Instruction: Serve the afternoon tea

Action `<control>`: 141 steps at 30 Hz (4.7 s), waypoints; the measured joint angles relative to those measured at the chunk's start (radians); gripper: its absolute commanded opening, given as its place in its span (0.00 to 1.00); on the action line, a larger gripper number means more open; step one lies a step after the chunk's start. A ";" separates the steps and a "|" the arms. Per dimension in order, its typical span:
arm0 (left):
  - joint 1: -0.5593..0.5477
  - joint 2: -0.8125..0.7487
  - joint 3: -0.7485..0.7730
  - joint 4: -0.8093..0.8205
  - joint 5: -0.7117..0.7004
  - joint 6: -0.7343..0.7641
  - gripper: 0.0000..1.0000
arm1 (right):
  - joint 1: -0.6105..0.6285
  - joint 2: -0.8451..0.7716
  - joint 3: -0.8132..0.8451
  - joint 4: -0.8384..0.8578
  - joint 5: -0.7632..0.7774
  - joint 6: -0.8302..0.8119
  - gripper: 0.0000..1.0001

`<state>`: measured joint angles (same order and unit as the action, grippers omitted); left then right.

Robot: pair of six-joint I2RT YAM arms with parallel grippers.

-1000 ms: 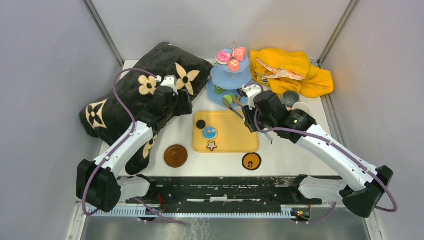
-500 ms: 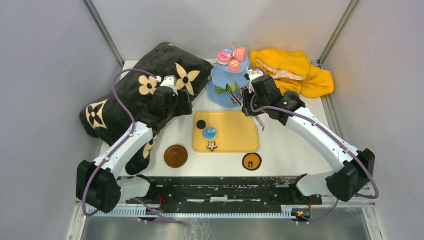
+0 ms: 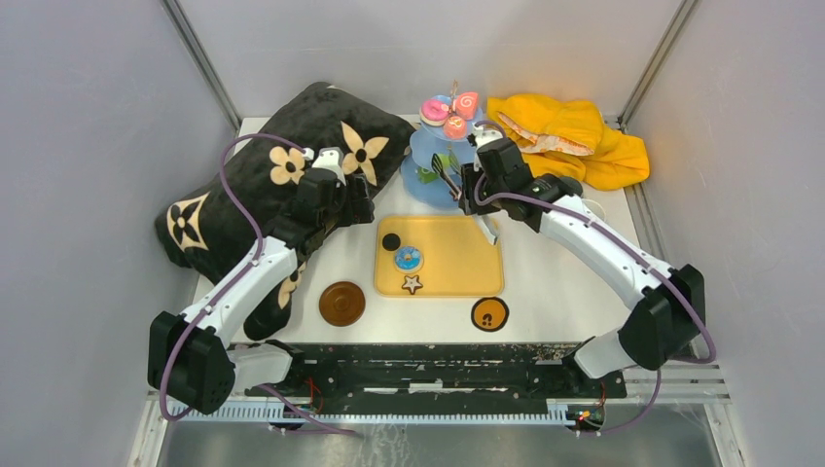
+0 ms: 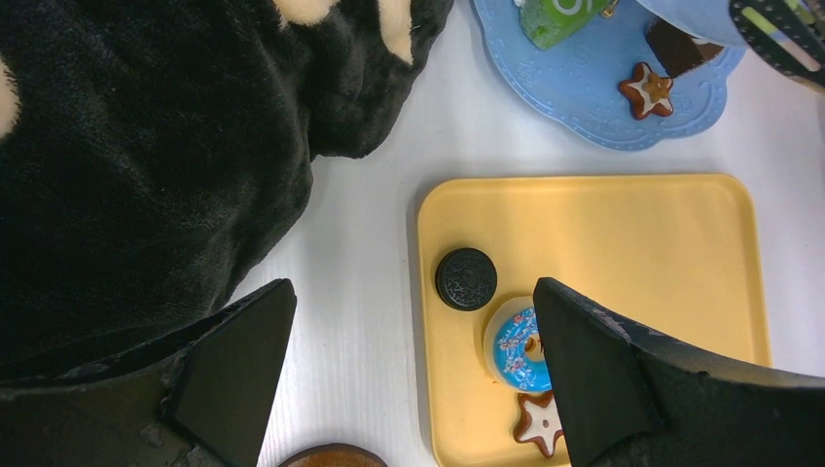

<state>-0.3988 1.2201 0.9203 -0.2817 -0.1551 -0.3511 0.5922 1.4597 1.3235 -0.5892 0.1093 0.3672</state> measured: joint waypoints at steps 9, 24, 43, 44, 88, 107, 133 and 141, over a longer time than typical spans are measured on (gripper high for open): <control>0.000 0.000 0.000 0.000 0.000 0.000 0.99 | -0.005 0.077 0.022 0.049 -0.008 0.029 0.19; 0.000 -0.004 -0.004 0.000 -0.001 0.000 0.99 | -0.006 0.215 0.090 0.136 0.005 0.059 0.24; 0.000 -0.004 -0.004 -0.001 -0.003 0.000 0.99 | -0.011 0.257 0.127 0.150 0.004 0.059 0.51; 0.000 -0.004 -0.004 -0.001 -0.003 0.000 0.99 | -0.011 0.256 0.127 0.149 0.004 0.059 0.51; 0.005 -0.022 -0.004 -0.001 0.026 0.000 0.99 | 0.272 -0.011 -0.208 0.017 -0.247 0.026 0.13; 0.005 -0.013 -0.004 0.000 0.027 0.000 0.99 | 0.252 -0.206 -0.281 -0.143 -0.008 0.019 0.21; 0.005 0.000 -0.004 0.008 0.030 0.000 1.00 | 0.252 -0.306 -0.452 -0.169 0.028 -0.008 0.47; 0.005 0.000 -0.005 0.007 0.027 0.000 0.99 | 0.252 -0.261 -0.450 -0.114 0.030 -0.028 0.50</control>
<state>-0.3939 1.2201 0.9157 -0.2745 -0.1284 -0.3515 0.8440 1.1984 0.8738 -0.7029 0.1390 0.3393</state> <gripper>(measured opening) 0.994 0.487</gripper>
